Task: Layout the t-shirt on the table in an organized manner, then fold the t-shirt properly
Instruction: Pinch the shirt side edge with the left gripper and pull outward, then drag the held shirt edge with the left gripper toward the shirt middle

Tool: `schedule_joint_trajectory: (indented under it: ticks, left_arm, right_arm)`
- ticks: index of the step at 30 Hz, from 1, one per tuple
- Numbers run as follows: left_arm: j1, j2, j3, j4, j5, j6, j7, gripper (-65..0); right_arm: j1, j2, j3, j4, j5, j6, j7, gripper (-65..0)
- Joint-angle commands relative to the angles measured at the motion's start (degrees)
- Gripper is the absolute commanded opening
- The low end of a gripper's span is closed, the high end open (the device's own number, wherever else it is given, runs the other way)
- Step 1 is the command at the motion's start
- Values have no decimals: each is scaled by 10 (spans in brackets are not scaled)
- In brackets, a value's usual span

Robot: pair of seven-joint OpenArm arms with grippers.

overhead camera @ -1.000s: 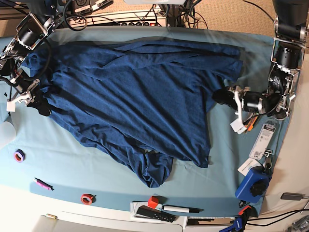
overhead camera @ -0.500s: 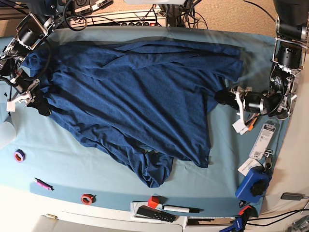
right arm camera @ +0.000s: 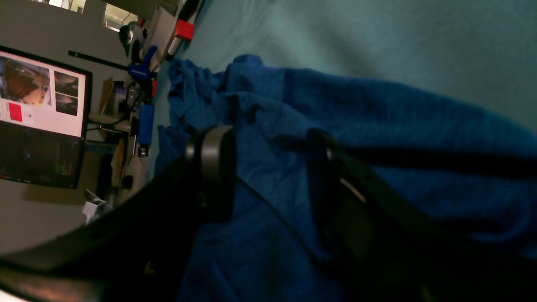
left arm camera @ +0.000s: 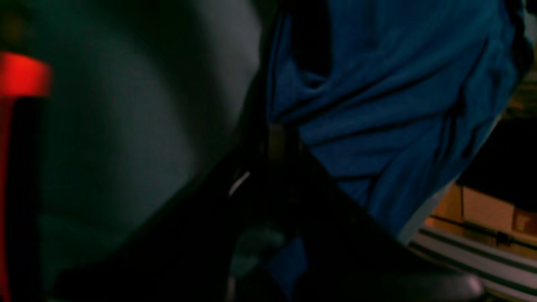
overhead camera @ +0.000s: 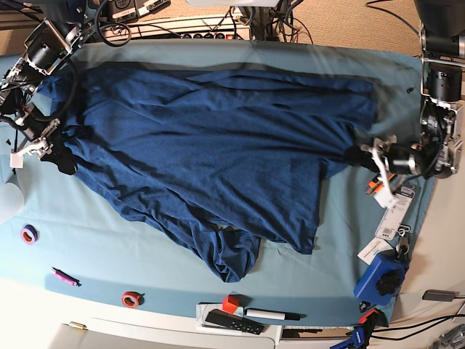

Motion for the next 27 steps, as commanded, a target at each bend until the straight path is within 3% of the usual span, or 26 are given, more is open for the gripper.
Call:
schedule_joint_trajectory:
  ticks: [1, 6, 10, 12, 15, 22, 27]
  left_arm:
    - [-11, -11, -12, 7, -9, 8, -6, -650]
    - [7, -11, -21, 7, -25, 10, -1, -650]
    - [30, -11, -21, 7, -68, -41, 15, -650]
    - [33, -11, -21, 7, -88, -63, 23, -563]
    - [31, -11, -21, 7, -92, -64, 21, -409]
    - [-11, -11, -21, 7, -83, -64, 14, -403]
    - [-52, -8, -21, 7, -38, -52, -31, -403]
  right_arm:
    - [10, 16, 2, 9, 15, 3, 6, -379]
    - [9, 16, 2, 9, 15, 3, 6, -379]
    - [9, 16, 2, 9, 15, 3, 6, -379]
    - [10, 16, 2, 9, 16, 3, 6, -379]
    - [9, 16, 2, 9, 16, 3, 6, -379]
    - [9, 16, 2, 9, 16, 3, 6, -379]
    - [9, 16, 2, 9, 16, 3, 6, -379]
